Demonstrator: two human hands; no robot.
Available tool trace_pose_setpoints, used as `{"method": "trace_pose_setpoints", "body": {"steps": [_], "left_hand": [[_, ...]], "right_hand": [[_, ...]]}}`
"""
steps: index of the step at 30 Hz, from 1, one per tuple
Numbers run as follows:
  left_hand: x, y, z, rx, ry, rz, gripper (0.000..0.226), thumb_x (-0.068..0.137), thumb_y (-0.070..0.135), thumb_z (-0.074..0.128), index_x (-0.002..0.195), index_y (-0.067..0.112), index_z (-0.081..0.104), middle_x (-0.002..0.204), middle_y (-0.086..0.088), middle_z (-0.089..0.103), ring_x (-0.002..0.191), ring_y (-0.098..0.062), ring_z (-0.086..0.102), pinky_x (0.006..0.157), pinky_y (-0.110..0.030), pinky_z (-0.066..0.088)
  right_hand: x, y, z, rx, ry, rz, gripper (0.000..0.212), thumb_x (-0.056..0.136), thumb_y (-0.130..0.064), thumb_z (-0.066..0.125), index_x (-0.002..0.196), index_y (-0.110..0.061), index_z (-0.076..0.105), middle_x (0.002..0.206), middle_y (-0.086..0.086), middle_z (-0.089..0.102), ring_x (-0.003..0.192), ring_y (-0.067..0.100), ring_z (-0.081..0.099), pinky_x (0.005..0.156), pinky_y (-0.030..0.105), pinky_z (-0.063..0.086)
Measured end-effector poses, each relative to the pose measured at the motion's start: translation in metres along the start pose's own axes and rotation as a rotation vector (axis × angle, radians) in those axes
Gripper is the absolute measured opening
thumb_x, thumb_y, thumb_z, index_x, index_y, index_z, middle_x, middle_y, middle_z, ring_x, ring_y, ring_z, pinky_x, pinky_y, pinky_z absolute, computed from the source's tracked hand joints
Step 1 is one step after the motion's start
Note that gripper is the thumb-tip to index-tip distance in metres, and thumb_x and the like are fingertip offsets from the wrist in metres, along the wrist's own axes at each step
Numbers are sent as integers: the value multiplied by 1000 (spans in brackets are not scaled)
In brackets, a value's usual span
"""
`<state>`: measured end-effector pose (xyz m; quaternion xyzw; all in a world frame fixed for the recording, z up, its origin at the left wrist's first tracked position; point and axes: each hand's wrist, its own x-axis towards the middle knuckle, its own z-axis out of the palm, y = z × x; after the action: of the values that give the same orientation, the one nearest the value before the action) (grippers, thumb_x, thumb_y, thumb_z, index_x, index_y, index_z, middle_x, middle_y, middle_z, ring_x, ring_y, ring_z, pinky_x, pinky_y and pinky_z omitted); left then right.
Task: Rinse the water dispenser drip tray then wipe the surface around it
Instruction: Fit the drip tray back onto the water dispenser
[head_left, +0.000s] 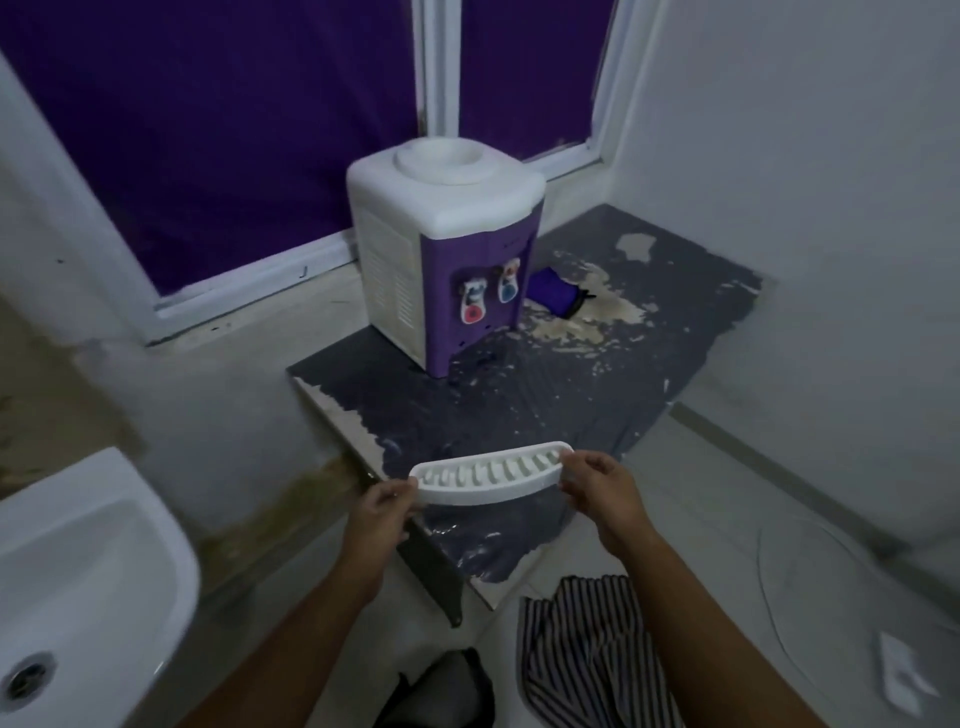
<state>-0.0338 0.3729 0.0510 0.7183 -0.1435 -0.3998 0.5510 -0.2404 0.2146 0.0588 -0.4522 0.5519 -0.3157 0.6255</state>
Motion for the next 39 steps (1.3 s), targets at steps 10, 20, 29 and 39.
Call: {"method": "trace_pose_setpoints", "body": {"steps": [10, 20, 29, 39], "left_hand": [[88, 6, 88, -162, -3, -87, 13, 91, 18, 62, 100, 10, 64, 81, -8, 68, 67, -15, 63, 58, -24, 51], [137, 4, 141, -192, 72, -200, 13, 89, 27, 64, 99, 18, 66, 101, -8, 71, 94, -21, 66, 84, -39, 54], [184, 7, 181, -387, 270, -242, 17, 92, 13, 58, 108, 5, 61, 97, -10, 66, 87, -17, 62, 76, -27, 50], [252, 24, 207, -401, 503, -244, 7, 90, 13, 62, 87, 13, 68, 90, -9, 69, 94, -24, 61, 93, -40, 48]], "right_hand": [[119, -29, -31, -126, -46, 36, 12, 89, -12, 69, 98, -5, 68, 90, 13, 72, 80, 22, 66, 70, 33, 54], [202, -53, -43, -219, -116, 112, 5, 92, -15, 67, 88, -13, 66, 81, 8, 66, 74, 19, 61, 64, 28, 51], [276, -52, -28, -318, -205, 144, 12, 90, -26, 69, 80, -27, 76, 80, 5, 72, 80, 23, 64, 79, 43, 52], [392, -69, 26, -386, -449, 55, 10, 94, -13, 62, 102, -14, 70, 95, 10, 72, 85, 24, 67, 84, 43, 56]]}}
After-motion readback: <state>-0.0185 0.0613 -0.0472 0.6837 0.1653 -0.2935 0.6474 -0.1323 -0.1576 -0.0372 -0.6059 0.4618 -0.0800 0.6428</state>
